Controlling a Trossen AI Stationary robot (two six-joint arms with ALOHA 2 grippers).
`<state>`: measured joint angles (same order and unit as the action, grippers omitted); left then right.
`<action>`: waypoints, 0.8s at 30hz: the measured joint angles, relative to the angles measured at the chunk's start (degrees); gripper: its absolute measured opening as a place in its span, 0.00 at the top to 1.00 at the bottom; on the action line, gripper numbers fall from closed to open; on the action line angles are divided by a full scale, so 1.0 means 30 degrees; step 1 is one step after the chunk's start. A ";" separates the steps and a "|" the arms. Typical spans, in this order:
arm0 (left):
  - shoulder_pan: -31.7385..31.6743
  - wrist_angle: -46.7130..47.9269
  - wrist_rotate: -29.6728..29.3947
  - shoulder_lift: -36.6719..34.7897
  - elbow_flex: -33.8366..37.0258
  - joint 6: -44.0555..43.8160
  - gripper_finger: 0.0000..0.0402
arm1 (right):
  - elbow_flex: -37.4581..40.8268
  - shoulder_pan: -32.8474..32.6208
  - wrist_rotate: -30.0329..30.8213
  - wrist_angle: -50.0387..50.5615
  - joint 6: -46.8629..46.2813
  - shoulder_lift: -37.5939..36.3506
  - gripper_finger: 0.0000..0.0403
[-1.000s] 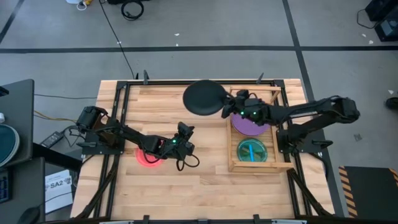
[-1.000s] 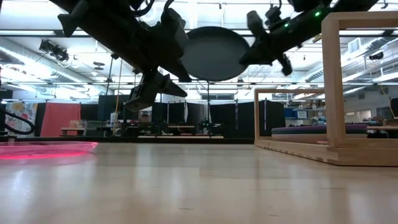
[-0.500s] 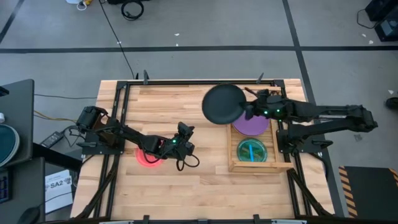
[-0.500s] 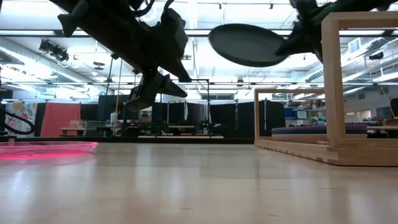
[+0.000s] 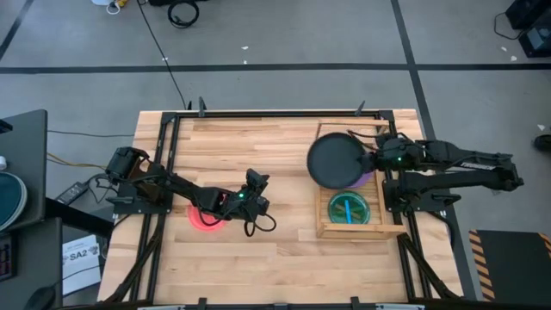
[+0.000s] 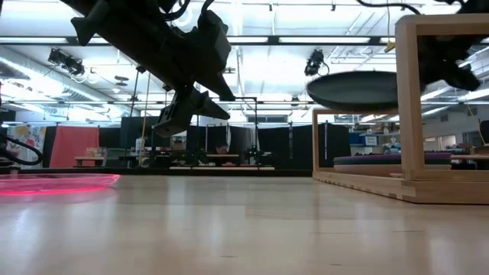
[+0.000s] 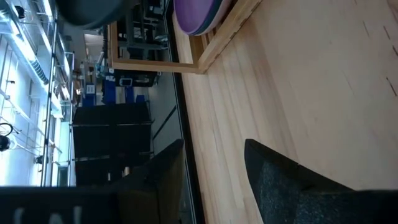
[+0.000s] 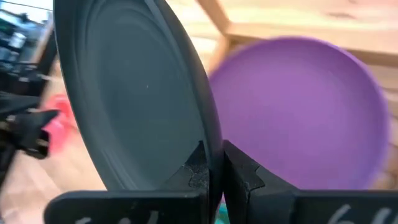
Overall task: Place and stack plates onto a shelf
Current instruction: Stack the black plate on top of the purple plate on the shelf
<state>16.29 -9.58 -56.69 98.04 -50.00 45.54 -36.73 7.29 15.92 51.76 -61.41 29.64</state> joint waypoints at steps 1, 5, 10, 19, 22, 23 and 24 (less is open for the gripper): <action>0.0000 0.0000 0.0000 0.0000 0.0000 0.0007 0.57 | 0.0000 0.0000 0.0007 0.0570 -0.0272 -0.0121 0.93; 0.0000 -0.0002 0.0011 0.0007 0.0000 0.0005 0.57 | 0.0000 0.0000 0.0427 0.2680 -0.1421 -0.0339 0.93; 0.0000 0.0000 0.0476 0.0022 0.0000 0.0006 0.57 | 0.0000 0.0007 0.1124 0.4779 -0.2855 -0.0259 0.93; 0.0000 0.0000 0.1209 0.0022 0.0000 0.0007 0.57 | 0.0000 0.0007 0.2510 0.5867 -0.5281 -0.0152 0.93; 0.0000 0.0000 0.1209 0.0022 0.0000 0.0000 0.57 | 0.0000 0.0007 0.2522 0.5871 -0.5609 0.0179 0.93; 0.0000 0.0000 0.1209 0.0022 0.0000 0.0007 0.57 | 0.0000 0.0007 0.2567 0.5843 -0.5697 0.0357 0.93; 0.0000 0.0000 0.1209 0.0022 0.0000 0.0003 0.57 | 0.0000 0.0007 0.2683 0.5803 -0.5820 0.0573 0.93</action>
<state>16.29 -9.58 -53.06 98.10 -50.00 45.55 -36.73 7.31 23.97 69.17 -78.87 31.36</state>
